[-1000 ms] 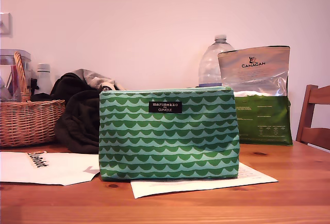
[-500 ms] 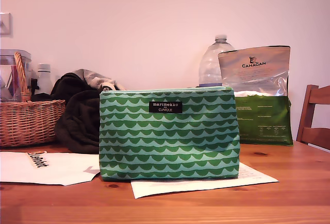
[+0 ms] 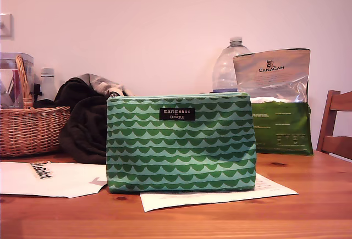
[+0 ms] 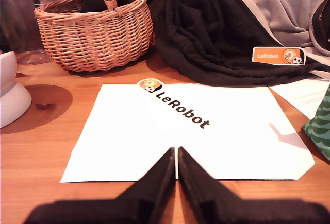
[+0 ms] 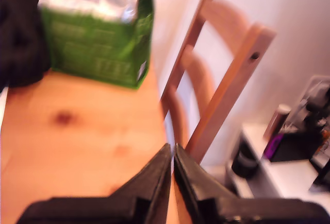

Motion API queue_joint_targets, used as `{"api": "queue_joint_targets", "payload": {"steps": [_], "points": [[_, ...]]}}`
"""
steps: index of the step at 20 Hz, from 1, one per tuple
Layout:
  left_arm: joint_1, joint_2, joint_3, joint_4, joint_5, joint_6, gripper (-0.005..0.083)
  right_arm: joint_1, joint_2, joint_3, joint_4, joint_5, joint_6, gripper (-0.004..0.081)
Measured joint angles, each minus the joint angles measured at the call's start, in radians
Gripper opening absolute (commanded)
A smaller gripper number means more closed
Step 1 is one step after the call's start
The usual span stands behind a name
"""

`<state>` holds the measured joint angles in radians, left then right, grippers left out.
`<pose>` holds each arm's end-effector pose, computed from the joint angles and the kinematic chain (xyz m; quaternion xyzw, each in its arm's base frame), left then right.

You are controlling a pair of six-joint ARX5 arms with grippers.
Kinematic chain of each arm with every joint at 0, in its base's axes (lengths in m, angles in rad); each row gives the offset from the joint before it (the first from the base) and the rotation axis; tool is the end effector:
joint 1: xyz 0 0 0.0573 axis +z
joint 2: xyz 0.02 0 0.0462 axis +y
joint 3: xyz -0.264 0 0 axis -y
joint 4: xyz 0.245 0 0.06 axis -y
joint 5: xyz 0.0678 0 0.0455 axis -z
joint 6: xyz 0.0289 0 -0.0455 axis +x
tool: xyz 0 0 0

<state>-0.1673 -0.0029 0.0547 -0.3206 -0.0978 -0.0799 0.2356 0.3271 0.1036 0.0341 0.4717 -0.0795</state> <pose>0.0896 -0.0123 0.1516 -0.0223 0.1312 -0.0292 0.9907 0.1140 0.0139 0.1749 -0.0720 0.0933 -0.1136 0.9865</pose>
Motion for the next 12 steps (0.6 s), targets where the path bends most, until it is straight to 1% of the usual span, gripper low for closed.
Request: {"api": "queue_joint_targets", "payload": {"steps": [3, 7, 9, 11, 12], "points": [[0.000, 0.000, 0.000, 0.000, 0.000, 0.000, -0.0019, -0.075, -0.004, -0.006, 0.024, -0.077, 0.001, -0.0013], [0.000, 0.000, 0.000, 0.000, 0.000, 0.000, -0.0019, -0.162, -0.004, -0.060, 0.038, -0.186, -0.008, -0.0013], [0.000, 0.000, 0.000, 0.000, 0.000, 0.000, -0.0019, -0.212, -0.003, -0.074, 0.059, -0.285, -0.027, -0.0013], [0.000, 0.000, 0.000, -0.001, 0.000, 0.000, -0.0019, -0.243, -0.003, -0.076, 0.059, -0.393, -0.030, -0.0013], [0.000, 0.000, 0.000, -0.001, 0.000, 0.000, -0.0019, -0.245, -0.003, -0.076, 0.057, -0.414, -0.030, -0.0013]]}}
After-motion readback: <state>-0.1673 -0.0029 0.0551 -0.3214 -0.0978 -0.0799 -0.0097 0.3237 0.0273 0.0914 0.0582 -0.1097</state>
